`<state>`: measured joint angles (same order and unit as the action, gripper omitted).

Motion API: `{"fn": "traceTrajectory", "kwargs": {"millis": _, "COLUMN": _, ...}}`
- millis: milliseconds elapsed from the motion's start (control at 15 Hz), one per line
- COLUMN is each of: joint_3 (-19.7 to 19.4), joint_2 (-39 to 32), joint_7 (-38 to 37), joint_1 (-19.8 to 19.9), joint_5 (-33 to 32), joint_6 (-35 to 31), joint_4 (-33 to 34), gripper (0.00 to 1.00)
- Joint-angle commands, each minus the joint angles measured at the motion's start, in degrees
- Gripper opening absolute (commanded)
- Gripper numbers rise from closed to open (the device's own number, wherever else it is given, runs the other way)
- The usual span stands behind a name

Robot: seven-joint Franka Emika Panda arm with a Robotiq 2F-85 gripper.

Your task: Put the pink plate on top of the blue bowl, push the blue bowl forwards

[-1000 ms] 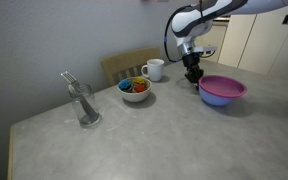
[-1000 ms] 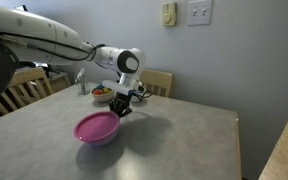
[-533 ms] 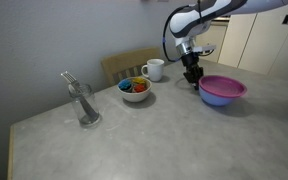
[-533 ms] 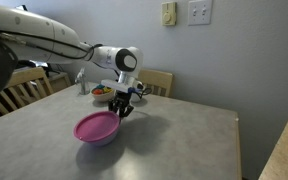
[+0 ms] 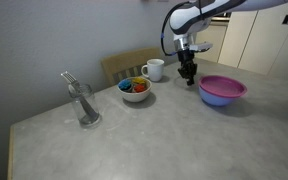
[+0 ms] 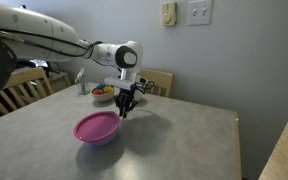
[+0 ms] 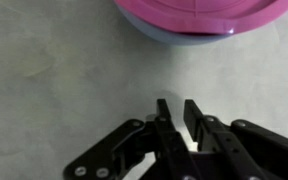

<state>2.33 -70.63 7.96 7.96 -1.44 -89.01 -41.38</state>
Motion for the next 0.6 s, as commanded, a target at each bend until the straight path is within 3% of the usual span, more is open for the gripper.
{"fn": "traceTrajectory", "kwargs": {"millis": 0, "joint_3": 0.0, "joint_2": 1.5, "joint_7": -0.8, "joint_1": 0.4, "joint_5": 0.4, "joint_6": -2.8, "joint_4": -2.4, "gripper": 0.01}}
{"fn": "traceTrajectory", "kwargs": {"millis": 533, "joint_3": 0.9, "joint_2": 2.8, "joint_7": -1.7, "joint_1": 0.7, "joint_5": 1.9, "joint_6": -3.2, "joint_4": -6.8, "gripper": 0.00}}
